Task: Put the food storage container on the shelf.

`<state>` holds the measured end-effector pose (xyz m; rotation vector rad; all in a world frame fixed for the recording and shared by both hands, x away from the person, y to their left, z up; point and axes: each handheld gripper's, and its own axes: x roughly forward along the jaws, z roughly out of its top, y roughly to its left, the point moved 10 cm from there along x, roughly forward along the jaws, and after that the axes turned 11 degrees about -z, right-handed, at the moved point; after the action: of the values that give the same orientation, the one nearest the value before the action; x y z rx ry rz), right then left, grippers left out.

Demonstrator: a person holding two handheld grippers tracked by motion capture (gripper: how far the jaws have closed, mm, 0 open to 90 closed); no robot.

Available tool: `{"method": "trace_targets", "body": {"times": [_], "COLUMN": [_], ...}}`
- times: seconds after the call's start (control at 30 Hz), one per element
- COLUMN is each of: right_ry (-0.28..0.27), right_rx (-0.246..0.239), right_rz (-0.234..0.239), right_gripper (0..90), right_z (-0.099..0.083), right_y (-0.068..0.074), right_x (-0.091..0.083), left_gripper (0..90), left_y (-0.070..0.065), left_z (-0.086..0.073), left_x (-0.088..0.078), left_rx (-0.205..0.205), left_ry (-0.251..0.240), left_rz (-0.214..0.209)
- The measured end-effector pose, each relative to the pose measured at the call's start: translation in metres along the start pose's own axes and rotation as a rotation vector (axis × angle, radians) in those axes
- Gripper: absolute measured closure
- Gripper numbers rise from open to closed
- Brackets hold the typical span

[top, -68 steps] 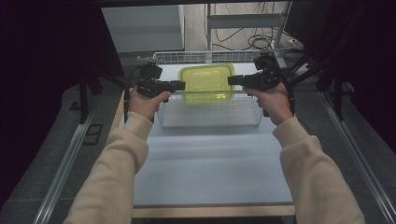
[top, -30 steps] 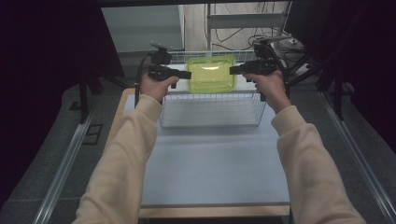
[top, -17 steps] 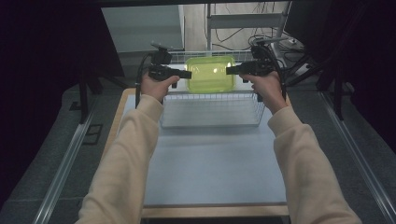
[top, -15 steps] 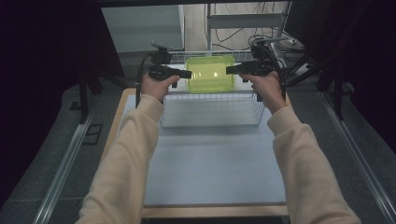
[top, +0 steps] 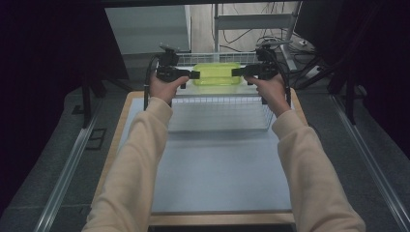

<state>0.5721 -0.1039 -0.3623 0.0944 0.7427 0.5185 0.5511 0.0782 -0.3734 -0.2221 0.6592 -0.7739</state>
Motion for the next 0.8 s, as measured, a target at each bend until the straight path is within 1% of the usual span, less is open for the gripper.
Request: {"method": "trace_targets", "body": {"times": [0.03, 0.07, 0.1, 0.13, 0.17, 0.23, 0.3, 0.33, 0.4, 0.43, 0.47, 0.5, 0.57, 0.6, 0.63, 0.67, 0.7, 0.73, 0.8], "right_ry": [0.000, -0.012, -0.012, -0.016, -0.025, -0.040, -0.047, -0.068, -0.083, -0.083, -0.099, -0.099, -0.115, -0.115, -0.128, -0.132, -0.132, -0.132, -0.133], "right_rx": [0.000, 0.000, 0.000, 0.002, 0.004, 0.001, 0.000, -0.011, -0.022, -0.022, -0.037, -0.037, -0.053, -0.053, -0.062, -0.064, -0.064, -0.074, -0.093], "right_rz": [0.000, -0.013, -0.013, -0.018, -0.018, -0.024, -0.020, -0.019, -0.020, -0.020, -0.020, -0.020, -0.009, -0.009, 0.007, 0.017, 0.017, 0.023, 0.032], "right_gripper": [47.3, 42.1, 42.1, 41.5, 39.2, 37.0, 36.1, 34.2, 33.0, 33.0, 31.1, 31.1, 30.2, 30.2, 29.6, 29.7, 29.7, 29.6, 29.4], "right_z": [0.000, 0.000, 0.000, 0.001, 0.001, 0.002, 0.003, 0.005, 0.006, 0.006, 0.005, 0.005, 0.003, 0.003, 0.000, -0.002, -0.002, -0.004, -0.012], "right_y": [0.000, -0.003, -0.003, -0.004, -0.005, -0.006, -0.005, -0.004, -0.004, -0.004, -0.003, -0.003, -0.001, -0.001, 0.002, 0.003, 0.003, 0.003, 0.004], "right_x": [0.000, 0.000, 0.000, 0.000, -0.002, -0.005, -0.007, -0.013, -0.018, -0.018, -0.024, -0.024, -0.032, -0.032, -0.039, -0.041, -0.041, -0.044, -0.049], "left_gripper": [41.4, 36.7, 35.5, 35.5, 32.0, 28.5, 24.5, 23.0, 21.2, 20.4, 19.8, 19.8, 18.3, 18.1, 17.8, 17.6, 17.6, 17.6, 17.3], "left_y": [0.000, 0.002, 0.002, 0.002, 0.002, 0.001, 0.000, -0.003, -0.005, -0.005, -0.006, -0.007, -0.012, -0.012, -0.015, -0.017, -0.017, -0.019, -0.022], "left_z": [0.000, 0.001, 0.001, 0.001, 0.001, 0.001, 0.002, 0.002, 0.002, 0.002, 0.001, 0.000, -0.003, -0.003, -0.007, -0.010, -0.010, -0.013, -0.020], "left_x": [0.000, -0.002, -0.002, -0.003, -0.005, -0.009, -0.010, -0.014, -0.018, -0.018, -0.021, -0.023, -0.030, -0.030, -0.036, -0.039, -0.039, -0.042, -0.049], "left_rx": [0.000, 0.007, 0.007, 0.019, 0.028, 0.042, 0.046, 0.057, 0.066, 0.066, 0.066, 0.067, 0.075, 0.075, 0.084, 0.090, 0.090, 0.095, 0.115], "left_ry": [0.000, -0.007, -0.007, -0.009, -0.010, -0.015, -0.017, -0.021, -0.025, -0.025, -0.032, -0.040, -0.052, -0.052, -0.060, -0.062, -0.062, -0.063, -0.066], "left_rz": [0.000, 0.019, 0.019, 0.026, 0.027, 0.030, 0.027, 0.022, 0.021, 0.021, 0.021, 0.018, 0.005, 0.005, -0.003, -0.010, -0.010, -0.015, -0.011]}}
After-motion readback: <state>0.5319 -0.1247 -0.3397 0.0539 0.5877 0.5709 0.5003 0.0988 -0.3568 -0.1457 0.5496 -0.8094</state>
